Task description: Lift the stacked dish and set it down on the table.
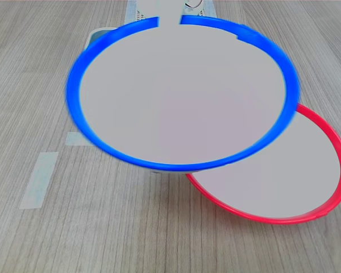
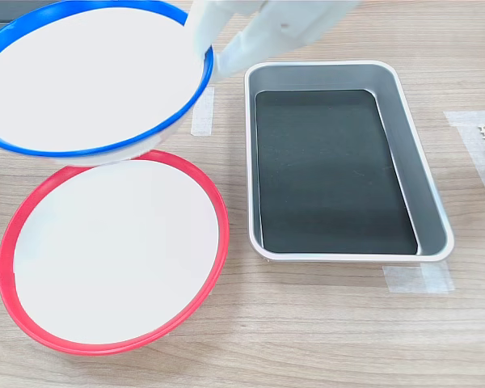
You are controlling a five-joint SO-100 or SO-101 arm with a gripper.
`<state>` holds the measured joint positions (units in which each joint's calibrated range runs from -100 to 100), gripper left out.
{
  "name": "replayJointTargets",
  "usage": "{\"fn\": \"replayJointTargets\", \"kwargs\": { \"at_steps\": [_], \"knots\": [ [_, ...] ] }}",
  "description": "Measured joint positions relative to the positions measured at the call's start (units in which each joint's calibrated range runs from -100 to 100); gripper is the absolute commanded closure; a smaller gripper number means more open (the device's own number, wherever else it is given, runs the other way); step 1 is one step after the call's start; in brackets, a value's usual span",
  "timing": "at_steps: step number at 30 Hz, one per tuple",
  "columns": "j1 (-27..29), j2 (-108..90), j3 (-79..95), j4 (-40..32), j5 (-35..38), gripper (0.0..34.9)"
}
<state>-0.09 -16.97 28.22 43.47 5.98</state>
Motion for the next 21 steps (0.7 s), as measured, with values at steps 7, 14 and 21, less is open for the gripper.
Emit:
{"fn": "replayJointTargets", "kwargs": {
  "at_steps": [7, 14, 21],
  "knots": [
    [8.05, 4.43, 0.09, -0.08, 3.76, 34.9],
    [11.33, 8.70, 0.09, -1.06, 5.23, 34.9],
    [12.83, 12.70, 0.09, -3.92, 5.81, 34.9]
  ]
}}
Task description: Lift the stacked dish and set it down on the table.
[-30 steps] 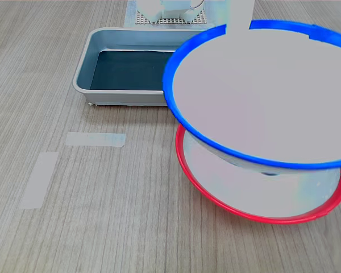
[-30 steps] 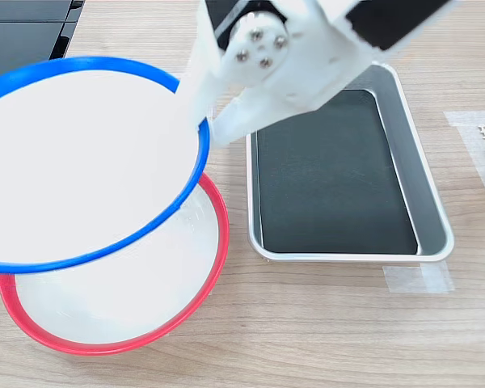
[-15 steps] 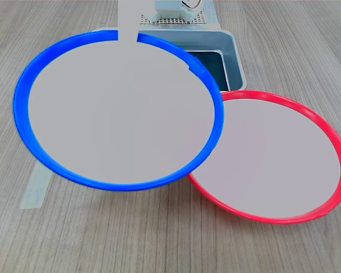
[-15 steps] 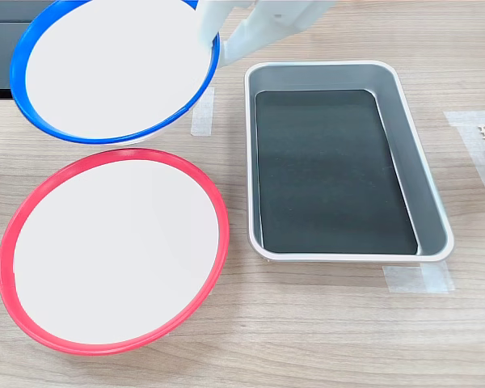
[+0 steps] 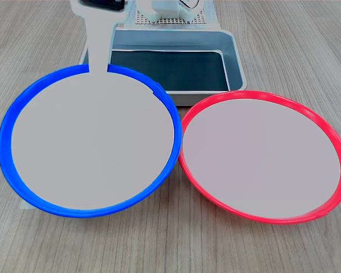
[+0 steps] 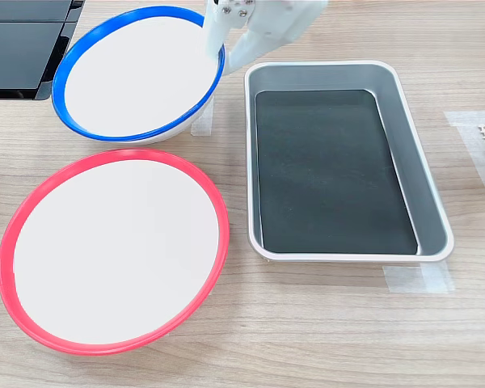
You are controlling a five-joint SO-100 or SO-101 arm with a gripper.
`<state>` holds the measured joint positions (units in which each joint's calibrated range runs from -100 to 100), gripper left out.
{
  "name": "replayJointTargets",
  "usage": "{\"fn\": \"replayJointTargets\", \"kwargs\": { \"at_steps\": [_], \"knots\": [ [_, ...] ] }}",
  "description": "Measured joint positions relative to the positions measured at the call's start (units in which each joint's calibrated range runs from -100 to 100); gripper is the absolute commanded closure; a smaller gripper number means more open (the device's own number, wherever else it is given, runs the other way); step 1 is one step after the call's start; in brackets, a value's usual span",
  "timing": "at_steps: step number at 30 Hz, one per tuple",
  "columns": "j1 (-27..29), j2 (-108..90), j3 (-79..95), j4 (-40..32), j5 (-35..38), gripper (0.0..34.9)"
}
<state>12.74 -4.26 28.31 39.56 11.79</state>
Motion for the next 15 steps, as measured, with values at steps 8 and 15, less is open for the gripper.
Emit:
{"fn": "replayJointTargets", "kwargs": {
  "at_steps": [8, 15],
  "knots": [
    [0.88, 5.54, 0.00, -2.85, 0.24, 34.9],
    [0.44, 6.05, 0.00, -3.92, 0.68, 29.4]
  ]
}}
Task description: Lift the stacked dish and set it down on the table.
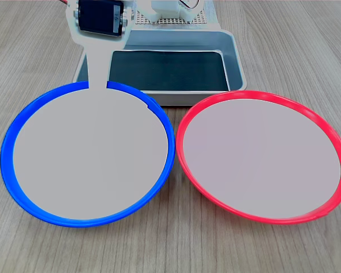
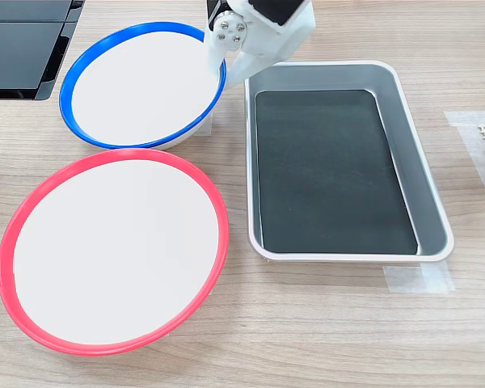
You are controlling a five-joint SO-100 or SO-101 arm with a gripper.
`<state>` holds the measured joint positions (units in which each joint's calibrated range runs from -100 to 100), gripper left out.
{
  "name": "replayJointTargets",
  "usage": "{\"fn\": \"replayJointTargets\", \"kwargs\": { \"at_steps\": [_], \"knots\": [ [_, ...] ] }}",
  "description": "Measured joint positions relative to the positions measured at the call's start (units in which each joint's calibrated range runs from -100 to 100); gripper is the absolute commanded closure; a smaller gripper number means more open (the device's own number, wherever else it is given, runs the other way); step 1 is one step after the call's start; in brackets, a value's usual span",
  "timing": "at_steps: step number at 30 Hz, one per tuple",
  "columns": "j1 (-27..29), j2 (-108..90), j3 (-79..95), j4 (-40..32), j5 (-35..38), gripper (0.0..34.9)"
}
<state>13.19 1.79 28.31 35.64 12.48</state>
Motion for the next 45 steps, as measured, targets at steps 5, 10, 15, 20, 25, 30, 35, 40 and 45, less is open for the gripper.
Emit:
{"fn": "replayJointTargets", "kwargs": {
  "at_steps": [5, 10, 15, 20, 25, 30, 35, 40, 45],
  "knots": [
    [-0.18, -0.09, 0.27, 0.00, 0.10, 25.8],
    [-0.09, -3.24, 3.27, 0.41, 1.12, 27.2],
    [-0.09, -13.38, 9.26, 2.85, 2.49, 27.9],
    [-1.24, -26.34, 13.97, 12.07, 2.39, 34.8],
    [-7.88, -45.01, 22.78, 13.46, -2.98, 34.9],
    [-14.16, -68.80, 44.46, -0.57, -9.43, 34.9],
    [-14.51, -87.13, 62.43, -3.59, -10.60, 34.9],
    [-13.81, -95.06, 71.32, -2.85, -11.23, 34.9],
    [-13.89, -99.74, 71.69, 5.14, -12.99, 34.9]
  ]
}}
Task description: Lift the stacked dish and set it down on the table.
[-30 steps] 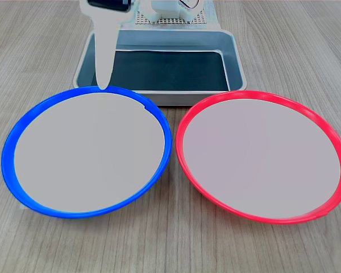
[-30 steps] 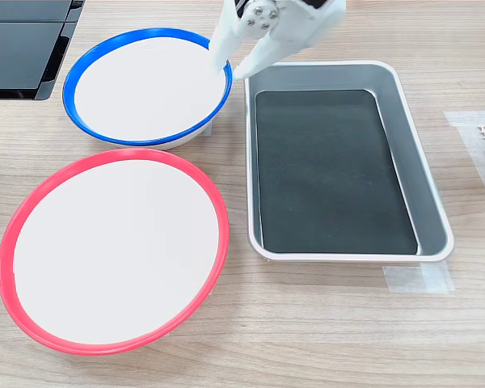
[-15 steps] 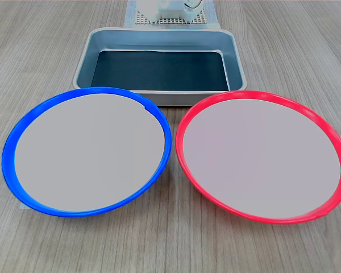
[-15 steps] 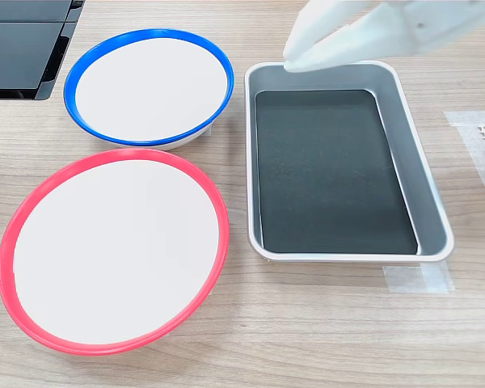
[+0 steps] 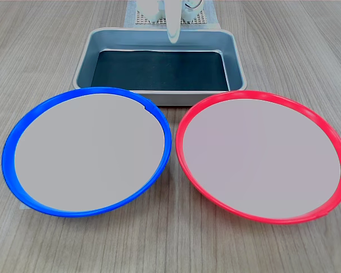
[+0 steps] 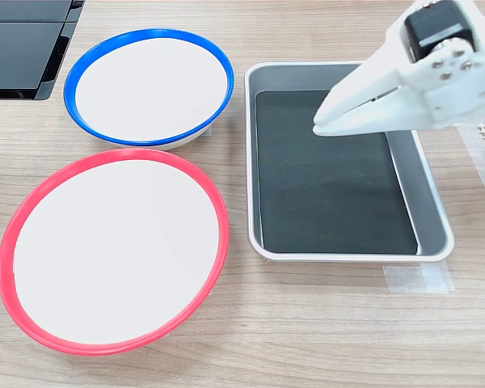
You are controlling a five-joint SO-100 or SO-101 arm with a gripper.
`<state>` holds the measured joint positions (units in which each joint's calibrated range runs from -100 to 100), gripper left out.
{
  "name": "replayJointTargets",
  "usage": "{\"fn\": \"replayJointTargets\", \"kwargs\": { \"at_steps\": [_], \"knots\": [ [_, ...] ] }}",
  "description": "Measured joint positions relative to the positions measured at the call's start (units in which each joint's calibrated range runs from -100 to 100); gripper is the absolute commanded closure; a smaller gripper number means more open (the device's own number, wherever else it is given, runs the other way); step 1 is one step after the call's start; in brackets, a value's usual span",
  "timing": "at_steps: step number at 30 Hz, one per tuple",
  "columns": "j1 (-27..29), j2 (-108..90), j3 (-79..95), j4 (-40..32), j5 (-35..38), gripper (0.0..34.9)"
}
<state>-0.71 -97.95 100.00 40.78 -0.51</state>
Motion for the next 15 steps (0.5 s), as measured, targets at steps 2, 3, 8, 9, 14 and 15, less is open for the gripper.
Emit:
{"fn": "replayJointTargets", "kwargs": {
  "at_steps": [2, 3, 8, 9, 14, 15],
  "knots": [
    [0.00, -0.85, 0.00, 3.10, -0.54, 34.9],
    [0.00, -0.34, 0.00, 4.49, -0.73, 34.9],
    [0.44, -0.77, 0.00, 6.36, -1.22, 34.6],
    [0.44, -0.77, 0.00, 6.36, -1.22, 34.6],
    [0.44, -0.77, 0.00, 6.36, -1.22, 34.6],
    [0.44, -0.77, 0.00, 6.36, -1.22, 34.6]
  ]
}}
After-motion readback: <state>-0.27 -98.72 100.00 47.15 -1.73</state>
